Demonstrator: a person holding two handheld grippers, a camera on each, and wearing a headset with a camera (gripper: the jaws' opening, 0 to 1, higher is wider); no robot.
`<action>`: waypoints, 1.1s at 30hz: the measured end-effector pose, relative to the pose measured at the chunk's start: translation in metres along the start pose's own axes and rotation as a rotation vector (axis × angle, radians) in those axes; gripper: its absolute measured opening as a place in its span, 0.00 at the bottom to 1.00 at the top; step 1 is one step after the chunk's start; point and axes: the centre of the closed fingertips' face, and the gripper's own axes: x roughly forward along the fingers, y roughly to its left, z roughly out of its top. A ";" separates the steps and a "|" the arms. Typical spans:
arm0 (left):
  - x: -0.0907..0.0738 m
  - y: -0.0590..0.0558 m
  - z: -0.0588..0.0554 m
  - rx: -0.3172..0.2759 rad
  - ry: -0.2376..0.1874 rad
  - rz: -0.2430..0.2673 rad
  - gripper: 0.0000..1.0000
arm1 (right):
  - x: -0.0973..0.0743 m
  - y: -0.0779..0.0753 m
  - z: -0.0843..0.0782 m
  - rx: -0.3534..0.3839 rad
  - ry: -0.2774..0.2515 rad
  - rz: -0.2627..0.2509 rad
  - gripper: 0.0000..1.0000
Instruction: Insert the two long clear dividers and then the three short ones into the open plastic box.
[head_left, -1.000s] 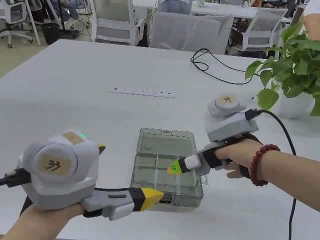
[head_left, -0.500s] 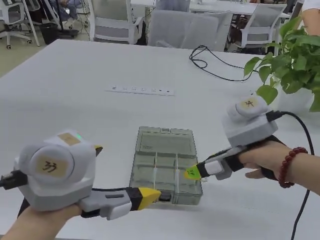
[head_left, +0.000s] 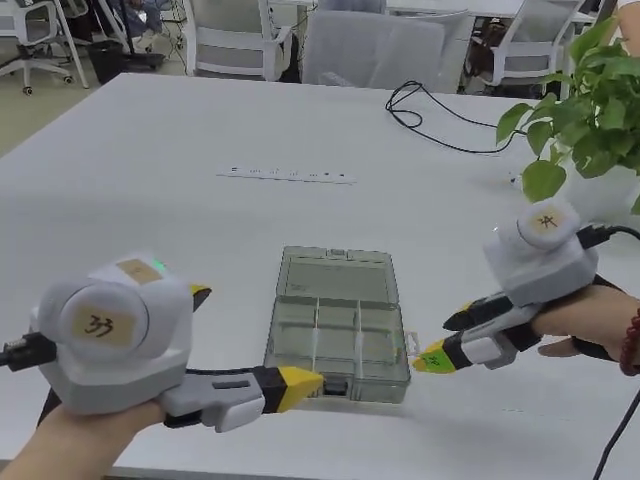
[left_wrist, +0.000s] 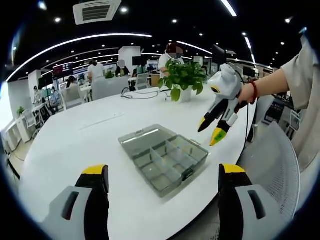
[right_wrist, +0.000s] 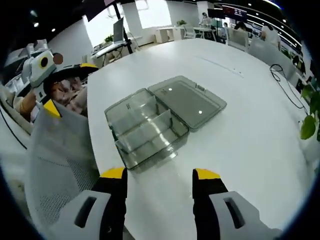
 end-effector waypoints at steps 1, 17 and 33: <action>0.000 0.000 0.000 -0.002 0.000 0.001 0.93 | 0.001 -0.001 -0.004 -0.032 0.014 0.004 0.54; -0.006 0.008 -0.005 -0.017 0.011 0.034 0.90 | 0.010 -0.008 -0.033 -0.287 0.116 0.051 0.50; -0.011 0.010 -0.008 -0.018 0.020 0.053 0.88 | 0.020 -0.017 -0.063 -0.422 0.242 0.076 0.42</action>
